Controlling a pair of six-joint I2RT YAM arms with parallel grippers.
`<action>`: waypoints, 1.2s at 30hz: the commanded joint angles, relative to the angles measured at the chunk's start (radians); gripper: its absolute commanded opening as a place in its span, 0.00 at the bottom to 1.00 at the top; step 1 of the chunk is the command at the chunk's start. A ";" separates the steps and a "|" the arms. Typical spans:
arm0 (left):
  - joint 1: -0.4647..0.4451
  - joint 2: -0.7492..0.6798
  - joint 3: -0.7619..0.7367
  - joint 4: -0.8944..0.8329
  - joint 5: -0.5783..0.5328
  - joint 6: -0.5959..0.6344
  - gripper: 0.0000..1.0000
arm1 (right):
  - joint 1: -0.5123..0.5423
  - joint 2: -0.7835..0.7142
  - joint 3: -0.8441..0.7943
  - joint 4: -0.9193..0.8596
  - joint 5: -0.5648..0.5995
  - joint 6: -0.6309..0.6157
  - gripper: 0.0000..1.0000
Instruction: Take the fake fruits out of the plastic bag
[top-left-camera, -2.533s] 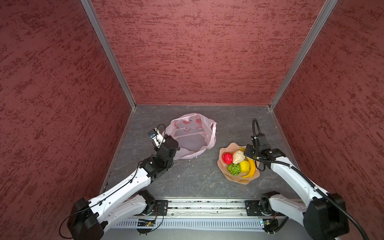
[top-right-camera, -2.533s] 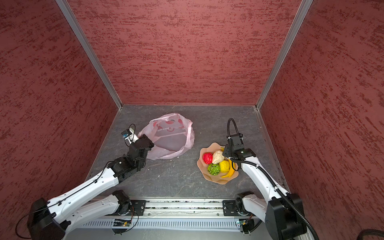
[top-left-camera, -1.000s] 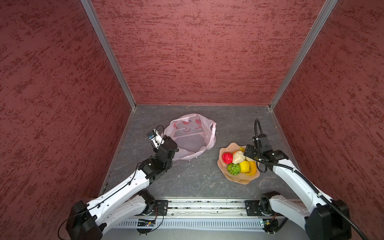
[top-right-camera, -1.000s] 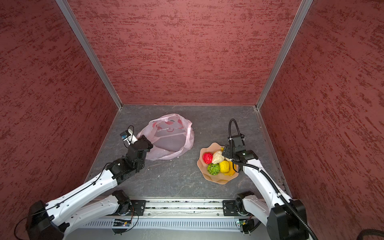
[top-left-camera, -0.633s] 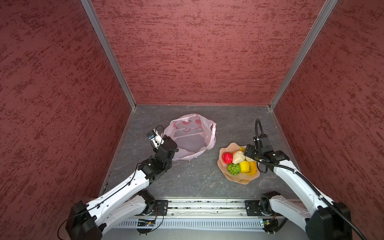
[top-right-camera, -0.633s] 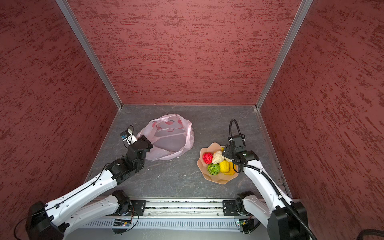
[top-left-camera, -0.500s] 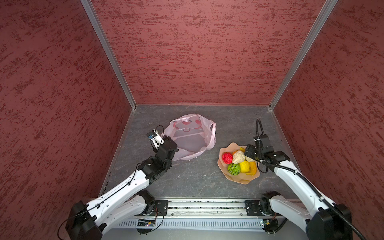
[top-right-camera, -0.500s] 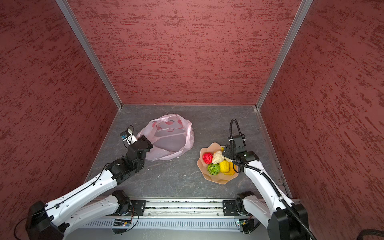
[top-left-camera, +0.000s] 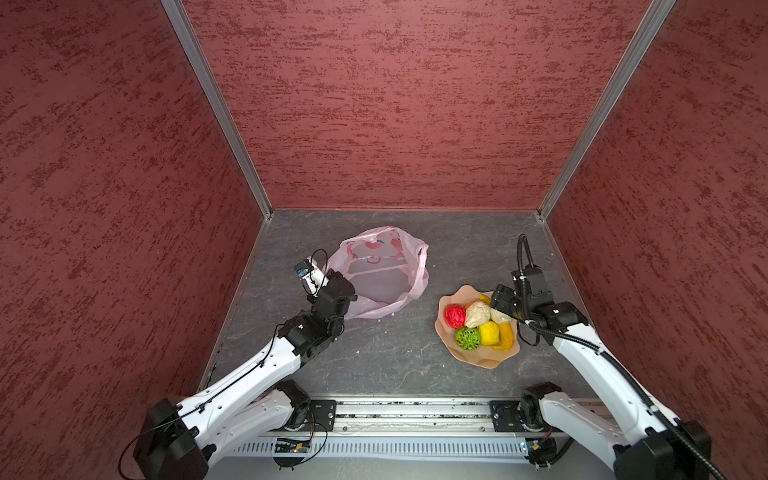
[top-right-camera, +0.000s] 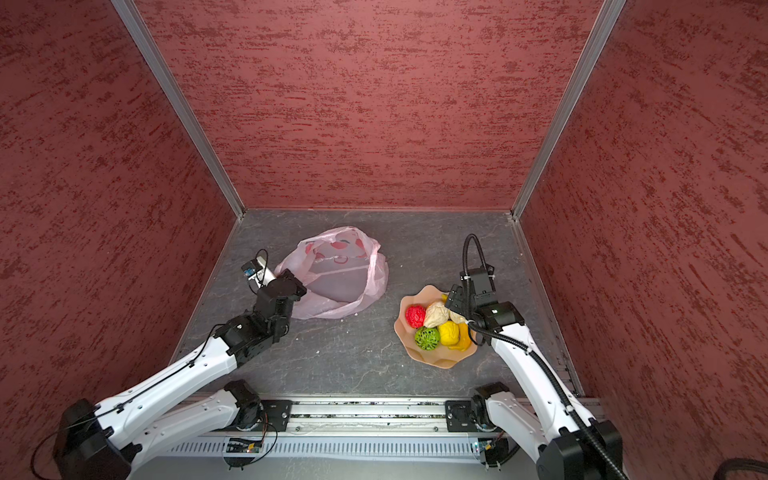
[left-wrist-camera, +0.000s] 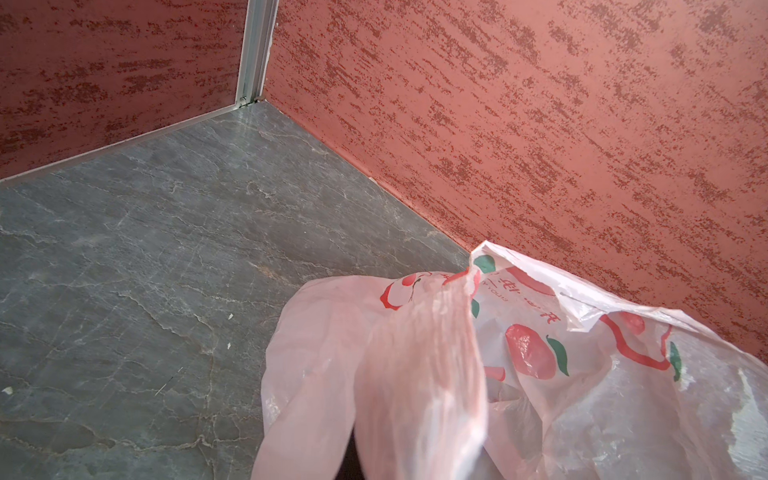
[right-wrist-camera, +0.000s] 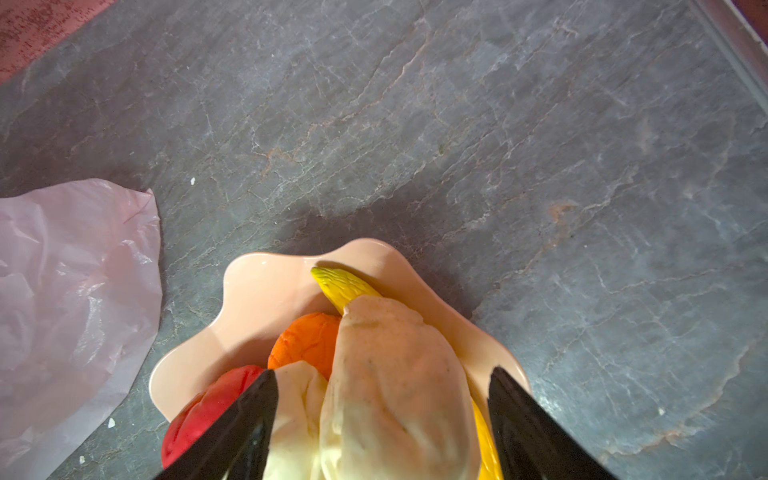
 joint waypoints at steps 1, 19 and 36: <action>0.021 0.013 -0.009 0.039 0.038 0.023 0.00 | -0.003 -0.011 0.045 -0.020 0.046 -0.014 0.81; 0.164 0.209 0.040 0.233 0.229 0.050 0.00 | -0.012 0.064 0.161 0.012 0.058 -0.076 0.83; 0.195 0.575 0.327 0.412 0.422 0.122 0.00 | -0.043 0.077 0.184 0.024 0.063 -0.100 0.84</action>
